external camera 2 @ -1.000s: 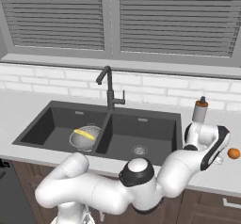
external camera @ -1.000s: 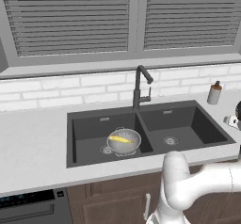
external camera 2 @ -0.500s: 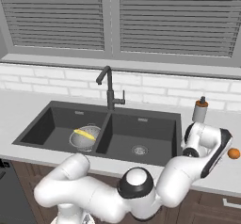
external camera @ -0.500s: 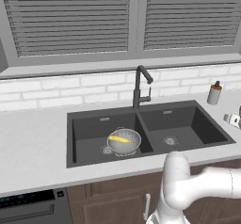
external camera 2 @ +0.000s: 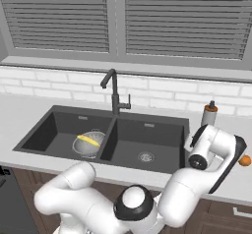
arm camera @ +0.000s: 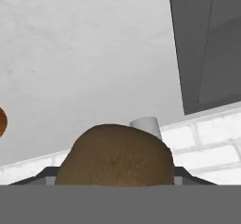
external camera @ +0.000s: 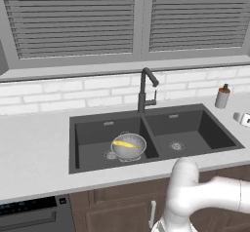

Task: Put the colander in the sink, put the kiwi, banana, tangerine in the colander, and turn on the sink faucet and pour water over the colander.

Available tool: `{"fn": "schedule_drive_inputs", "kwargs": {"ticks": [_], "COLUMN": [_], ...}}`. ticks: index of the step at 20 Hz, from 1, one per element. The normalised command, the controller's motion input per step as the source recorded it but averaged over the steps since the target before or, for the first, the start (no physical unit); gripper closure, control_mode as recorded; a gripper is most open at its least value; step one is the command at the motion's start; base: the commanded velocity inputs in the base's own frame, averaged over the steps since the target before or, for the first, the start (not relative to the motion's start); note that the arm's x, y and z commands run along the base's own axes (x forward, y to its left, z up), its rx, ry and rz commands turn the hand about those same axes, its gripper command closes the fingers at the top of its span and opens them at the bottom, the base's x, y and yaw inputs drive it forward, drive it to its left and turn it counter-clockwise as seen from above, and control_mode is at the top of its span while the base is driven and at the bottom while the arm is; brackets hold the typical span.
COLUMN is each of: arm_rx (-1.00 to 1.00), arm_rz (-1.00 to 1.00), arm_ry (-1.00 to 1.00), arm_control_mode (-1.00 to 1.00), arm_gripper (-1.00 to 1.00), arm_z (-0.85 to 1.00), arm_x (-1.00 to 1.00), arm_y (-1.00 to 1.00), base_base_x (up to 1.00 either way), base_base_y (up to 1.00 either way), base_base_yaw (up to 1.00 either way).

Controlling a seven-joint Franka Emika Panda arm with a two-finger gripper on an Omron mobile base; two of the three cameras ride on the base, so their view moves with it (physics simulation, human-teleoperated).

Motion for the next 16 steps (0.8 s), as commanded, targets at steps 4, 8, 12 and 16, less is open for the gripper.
{"fn": "schedule_drive_inputs", "kwargs": {"ticks": [4, 8, 12, 16], "arm_rx": [0.04, 0.06, 0.10, 0.04], "arm_rz": [0.15, 0.09, 0.15, 0.27], "arm_ry": [0.03, 0.00, 0.03, 0.14], "arm_control_mode": [-1.00, -1.00, -1.00, -1.00], "arm_gripper": [1.00, 1.00, 1.00, 1.00], "arm_z": [0.93, 0.88, 0.84, 0.78], "arm_x": [-0.72, -0.79, -0.65, -0.62], "arm_y": [0.03, 0.16, 0.34, 0.52], "base_base_x": [0.00, 0.00, 0.00, 0.00], "base_base_y": [0.00, 0.00, 0.00, 0.00], "base_base_yaw": [0.00, 0.00, 0.00, 0.00]}}
